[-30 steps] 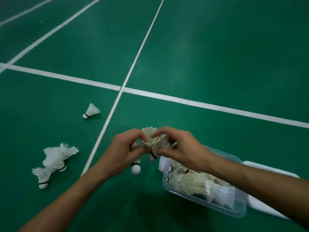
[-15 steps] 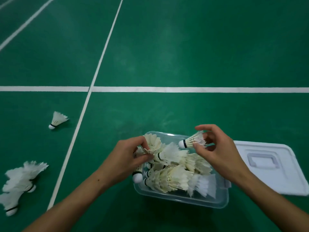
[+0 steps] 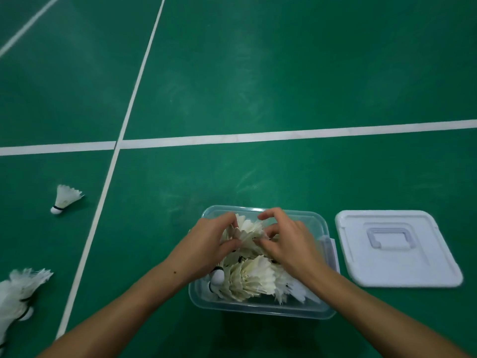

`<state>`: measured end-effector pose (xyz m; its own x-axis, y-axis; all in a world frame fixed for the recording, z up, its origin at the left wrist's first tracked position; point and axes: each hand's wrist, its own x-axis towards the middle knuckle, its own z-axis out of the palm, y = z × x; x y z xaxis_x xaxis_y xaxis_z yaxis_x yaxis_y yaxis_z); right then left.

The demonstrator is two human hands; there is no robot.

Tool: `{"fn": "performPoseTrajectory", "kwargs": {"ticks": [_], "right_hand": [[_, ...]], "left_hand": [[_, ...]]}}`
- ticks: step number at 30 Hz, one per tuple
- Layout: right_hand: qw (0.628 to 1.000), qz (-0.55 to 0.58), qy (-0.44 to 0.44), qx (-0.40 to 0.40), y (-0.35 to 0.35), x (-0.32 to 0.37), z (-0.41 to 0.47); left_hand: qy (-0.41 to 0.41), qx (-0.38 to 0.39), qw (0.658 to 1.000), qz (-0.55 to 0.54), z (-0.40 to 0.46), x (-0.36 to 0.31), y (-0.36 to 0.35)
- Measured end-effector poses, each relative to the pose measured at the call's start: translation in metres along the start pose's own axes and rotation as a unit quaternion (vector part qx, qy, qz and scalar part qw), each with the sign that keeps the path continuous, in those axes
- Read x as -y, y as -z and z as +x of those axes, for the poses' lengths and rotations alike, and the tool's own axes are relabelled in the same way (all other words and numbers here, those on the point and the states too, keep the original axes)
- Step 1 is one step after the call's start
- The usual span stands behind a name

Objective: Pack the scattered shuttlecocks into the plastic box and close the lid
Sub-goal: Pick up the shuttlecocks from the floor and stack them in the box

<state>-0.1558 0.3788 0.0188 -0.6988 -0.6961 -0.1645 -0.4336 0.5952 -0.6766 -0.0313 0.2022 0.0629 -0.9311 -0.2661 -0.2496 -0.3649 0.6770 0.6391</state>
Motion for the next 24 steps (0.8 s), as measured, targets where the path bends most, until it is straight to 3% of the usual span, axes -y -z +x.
{"fn": "performPoseTrajectory", "kwargs": {"ticks": [6,9,17,24], "right_hand": [[0.993,0.091,-0.036,0.064,0.009,0.003,-0.009],[0.992,0.107,-0.031,0.058,0.027,0.004,-0.014],[0.994,0.106,0.037,-0.008,0.063,0.015,-0.021],[0.986,0.039,0.151,0.058,0.041,0.038,-0.015]], "left_hand": [[-0.004,0.009,1.000,0.016,0.000,-0.002,0.003],[-0.006,-0.001,1.000,0.007,-0.008,-0.004,0.012],[-0.031,0.003,0.997,0.069,-0.018,-0.018,0.033],[-0.026,0.008,0.998,0.063,-0.015,-0.022,0.032]]}}
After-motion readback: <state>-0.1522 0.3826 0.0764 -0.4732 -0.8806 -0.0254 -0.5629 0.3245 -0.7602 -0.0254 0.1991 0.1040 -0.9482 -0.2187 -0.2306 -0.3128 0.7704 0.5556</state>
